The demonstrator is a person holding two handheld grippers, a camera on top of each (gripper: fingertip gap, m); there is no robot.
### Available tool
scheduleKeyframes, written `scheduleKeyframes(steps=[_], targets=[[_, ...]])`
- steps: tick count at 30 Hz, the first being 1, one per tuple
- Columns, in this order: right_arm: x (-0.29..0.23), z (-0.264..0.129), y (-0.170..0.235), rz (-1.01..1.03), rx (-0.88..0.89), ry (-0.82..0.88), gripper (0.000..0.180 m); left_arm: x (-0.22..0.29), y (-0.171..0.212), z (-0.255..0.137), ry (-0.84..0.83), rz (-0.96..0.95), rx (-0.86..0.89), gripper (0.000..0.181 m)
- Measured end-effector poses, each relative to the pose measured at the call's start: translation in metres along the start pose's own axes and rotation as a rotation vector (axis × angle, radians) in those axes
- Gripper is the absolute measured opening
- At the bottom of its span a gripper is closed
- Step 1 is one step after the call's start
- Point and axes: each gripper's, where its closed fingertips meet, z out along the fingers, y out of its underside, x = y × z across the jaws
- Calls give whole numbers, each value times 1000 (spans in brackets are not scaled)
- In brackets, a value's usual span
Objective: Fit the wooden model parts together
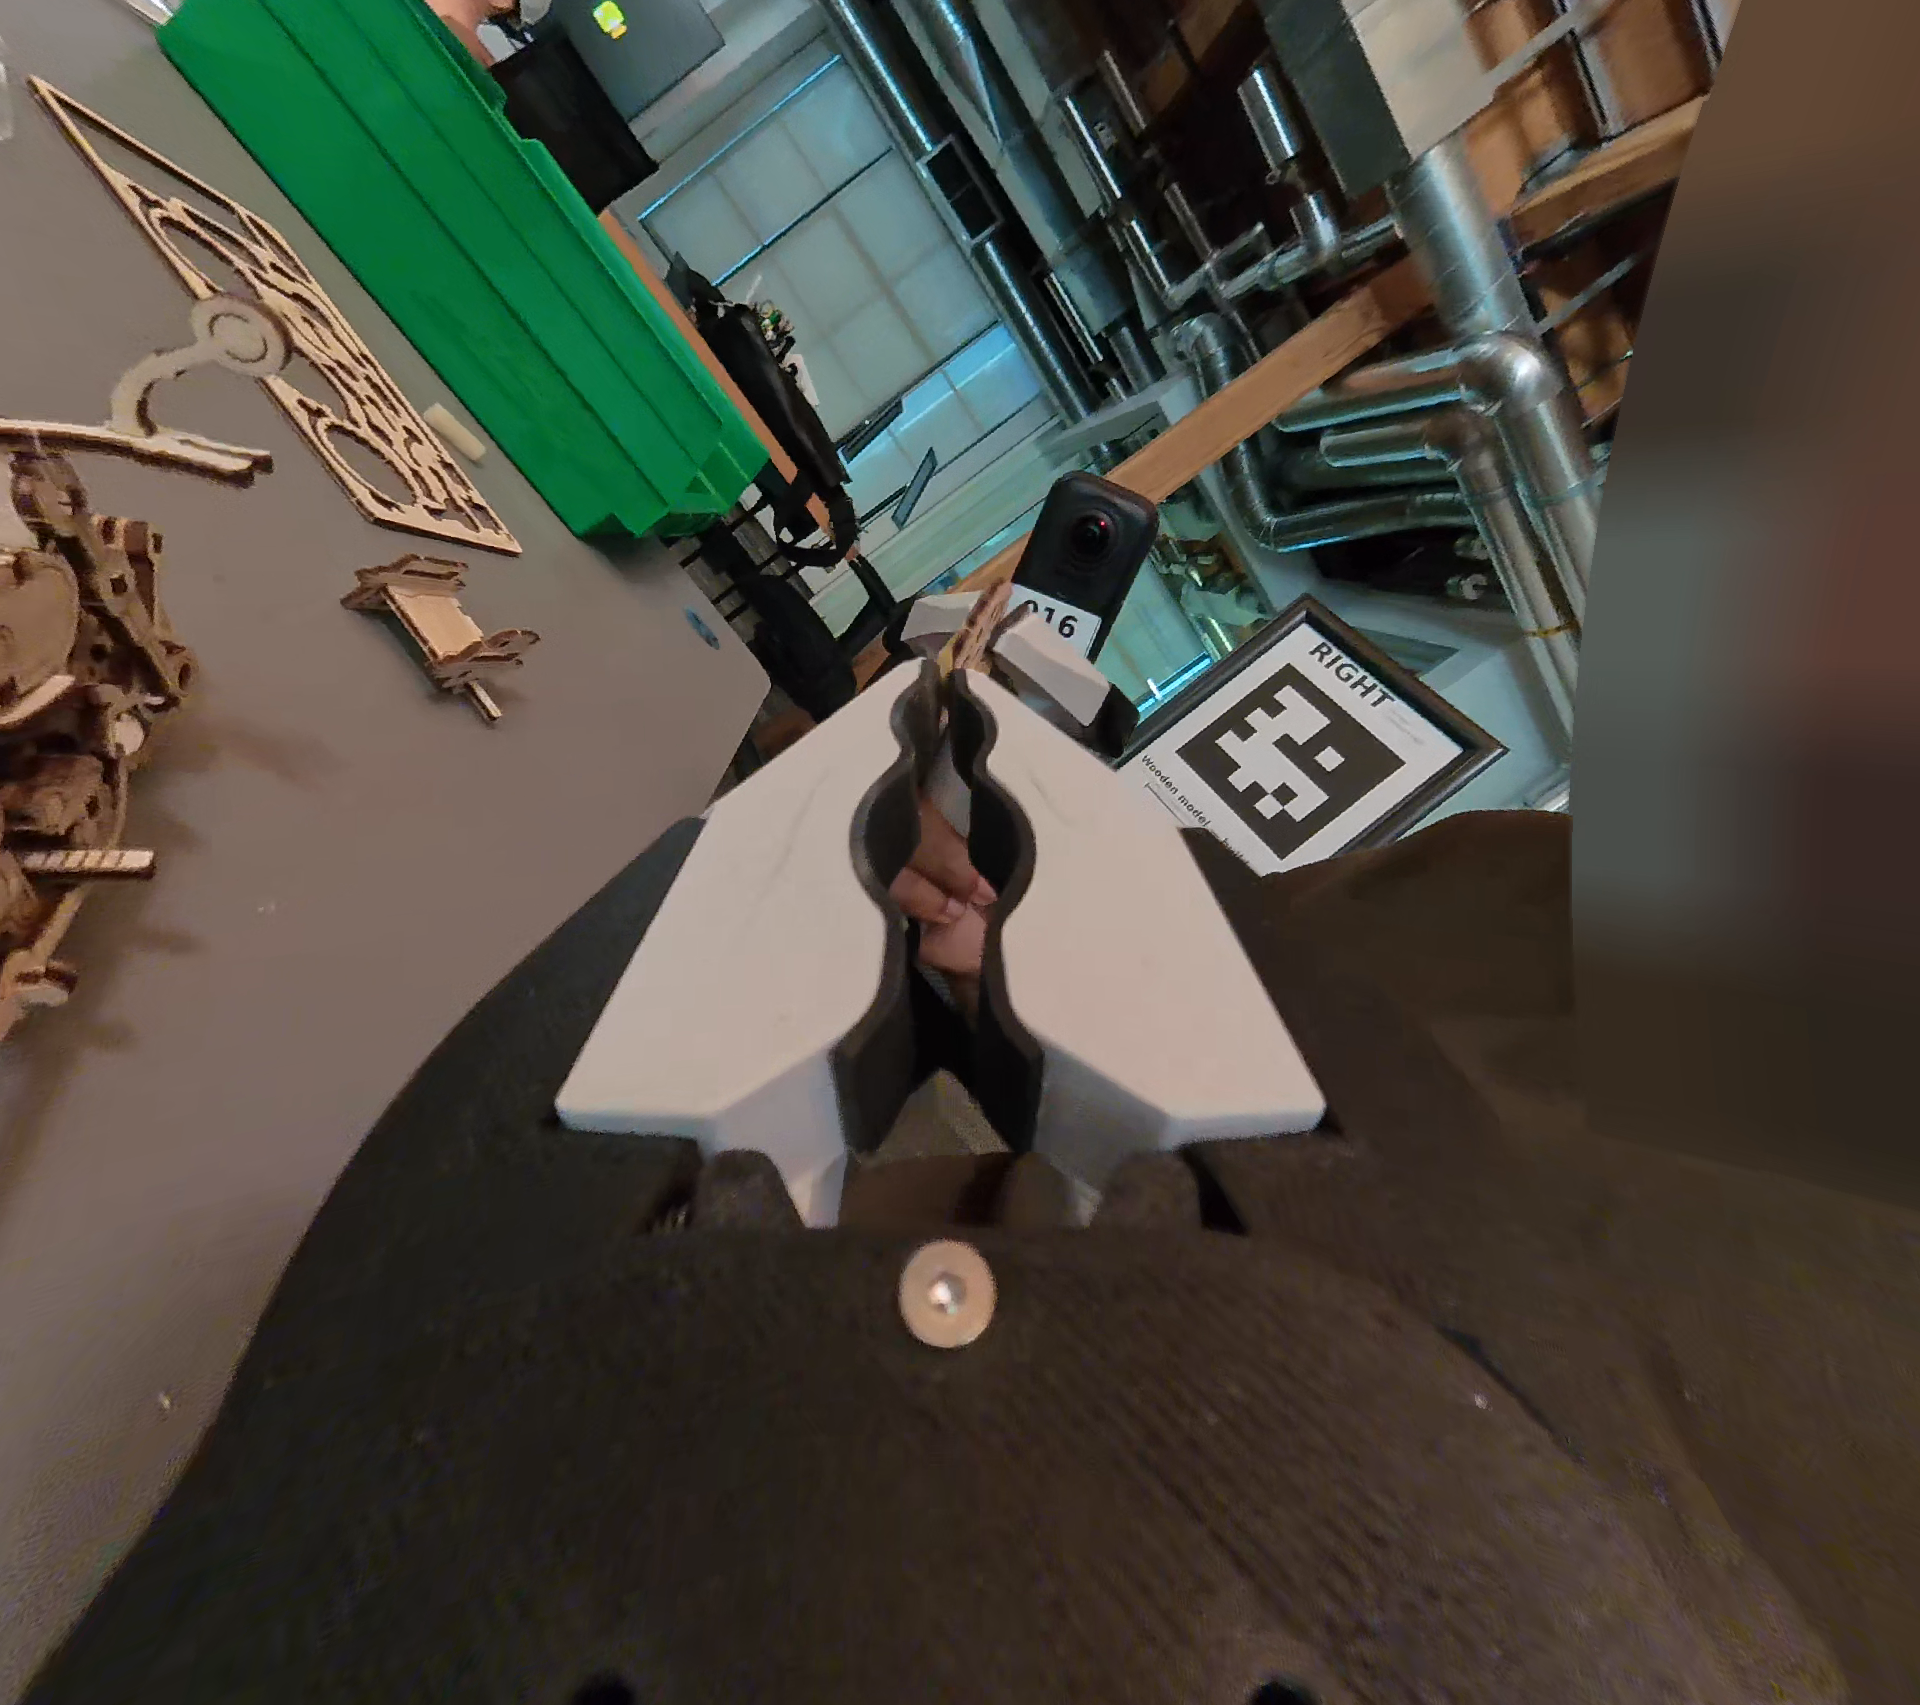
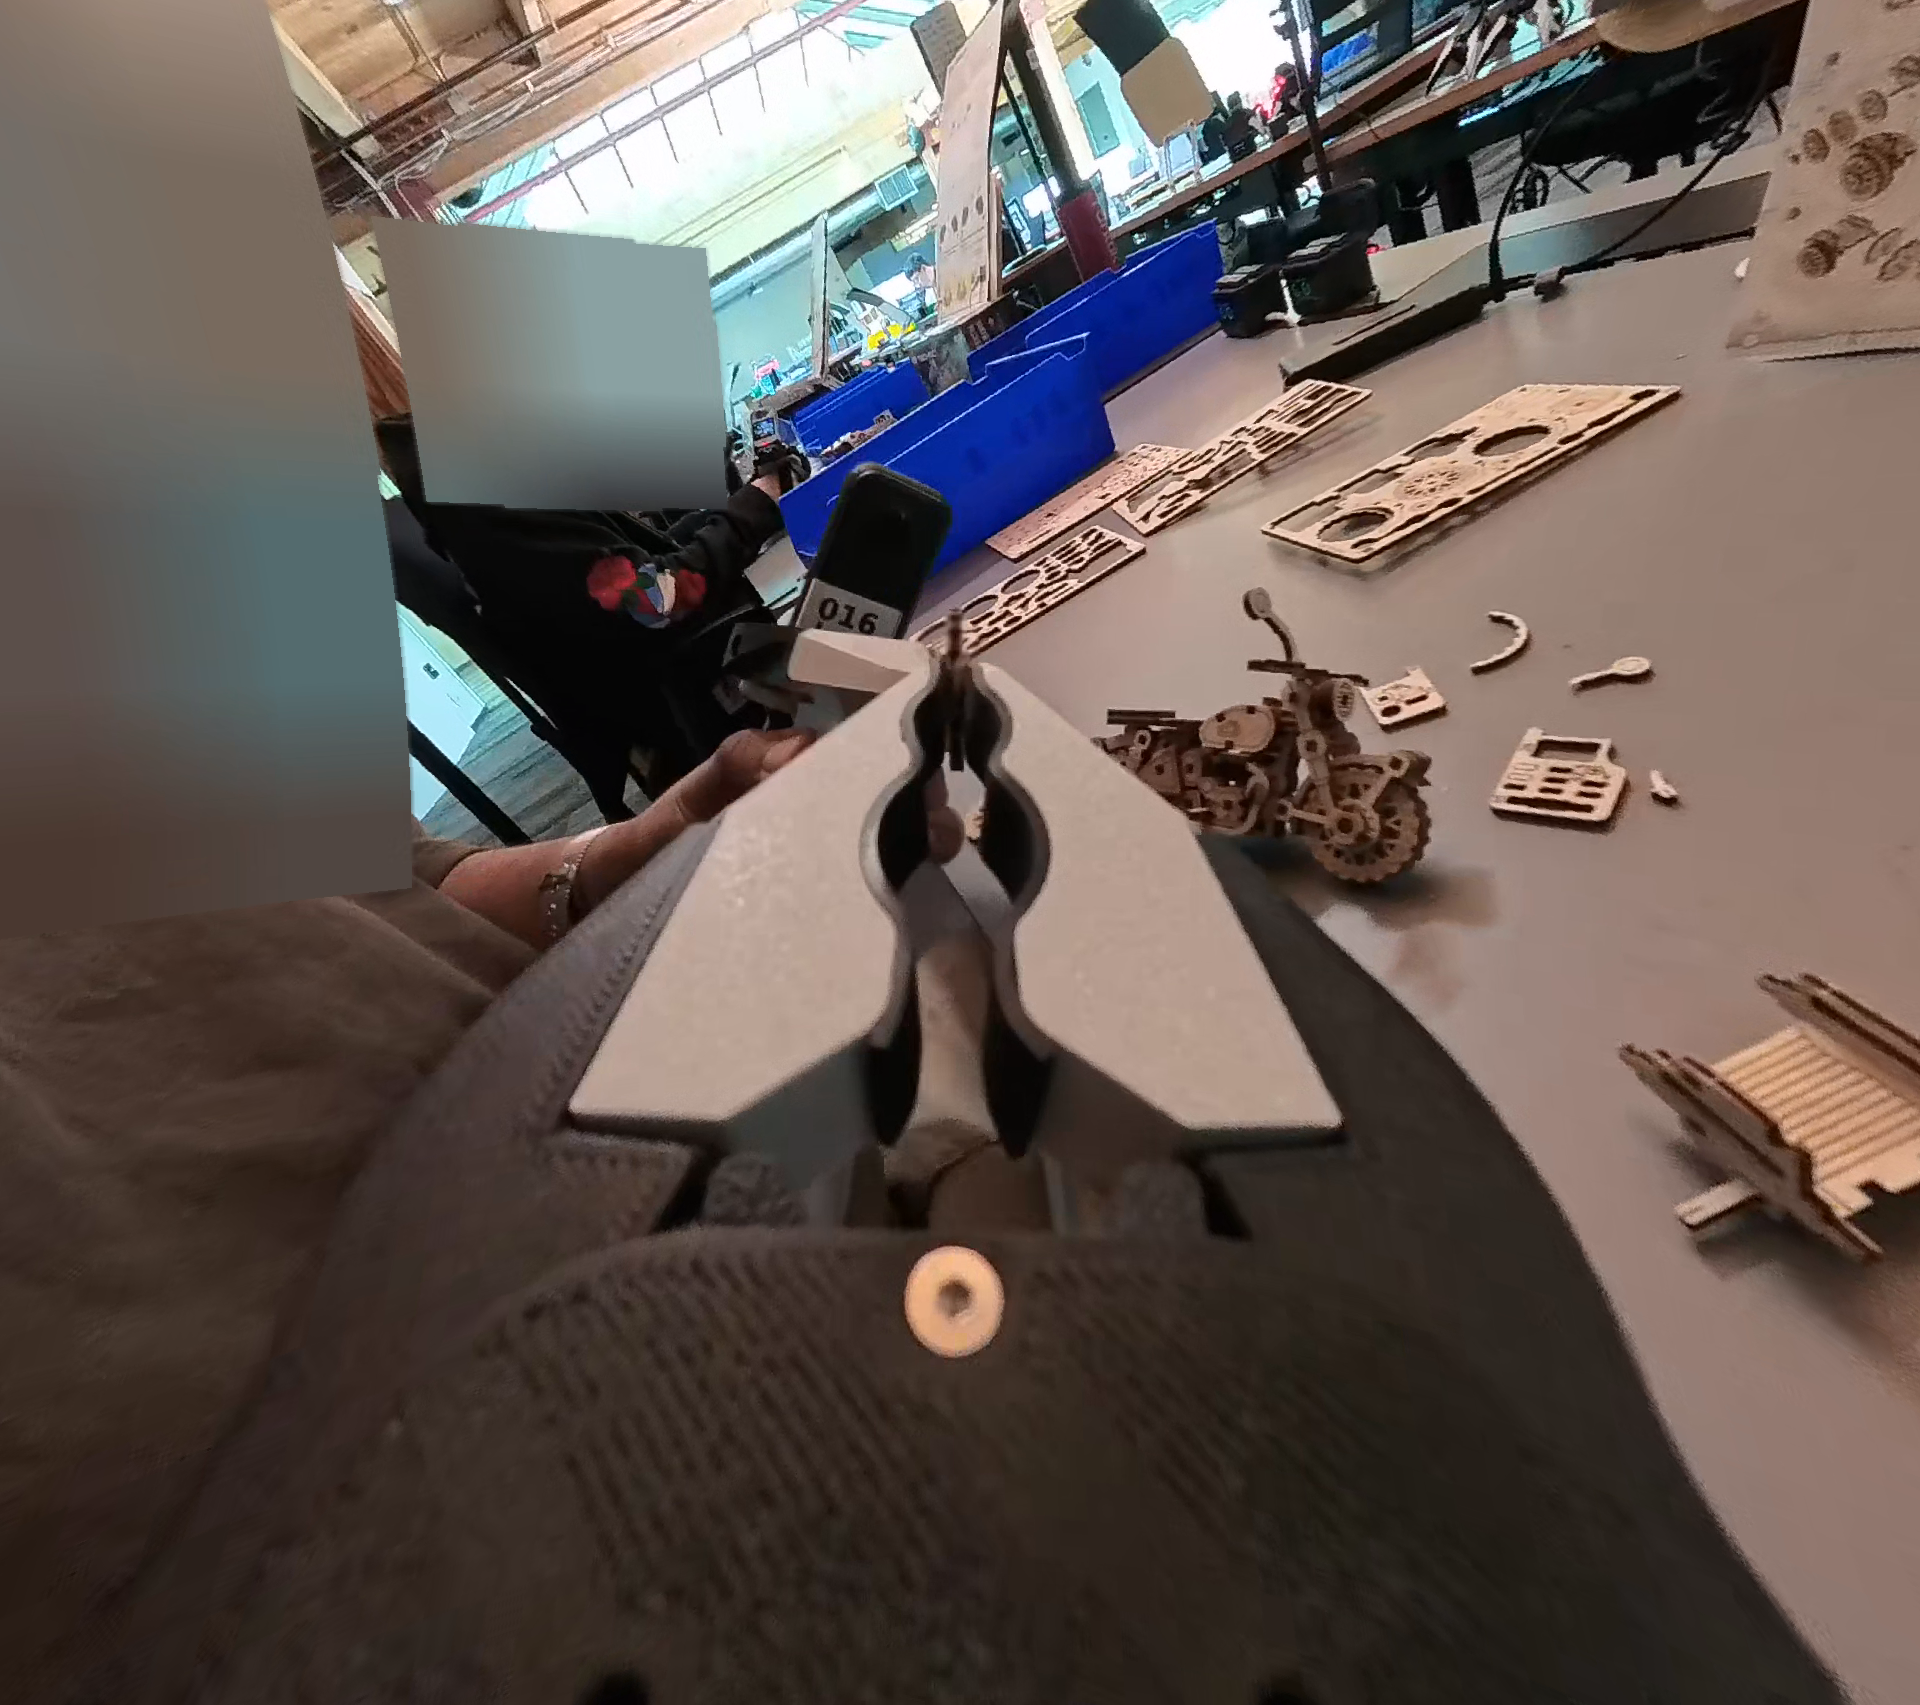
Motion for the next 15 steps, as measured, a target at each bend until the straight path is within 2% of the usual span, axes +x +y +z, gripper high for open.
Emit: scheduleKeyframes(steps=[1, 10, 15], targets=[[-1, 0, -1, 5, 5, -6, 2, 1, 0, 0, 10, -1, 5, 0], [-3, -1, -4, 75, 39, -44, 3, 7, -3, 1, 101, -85, 67, 0], [-3, -3, -7, 132, 66, -74, 2, 3, -5, -2, 87, -79, 82, 15]])
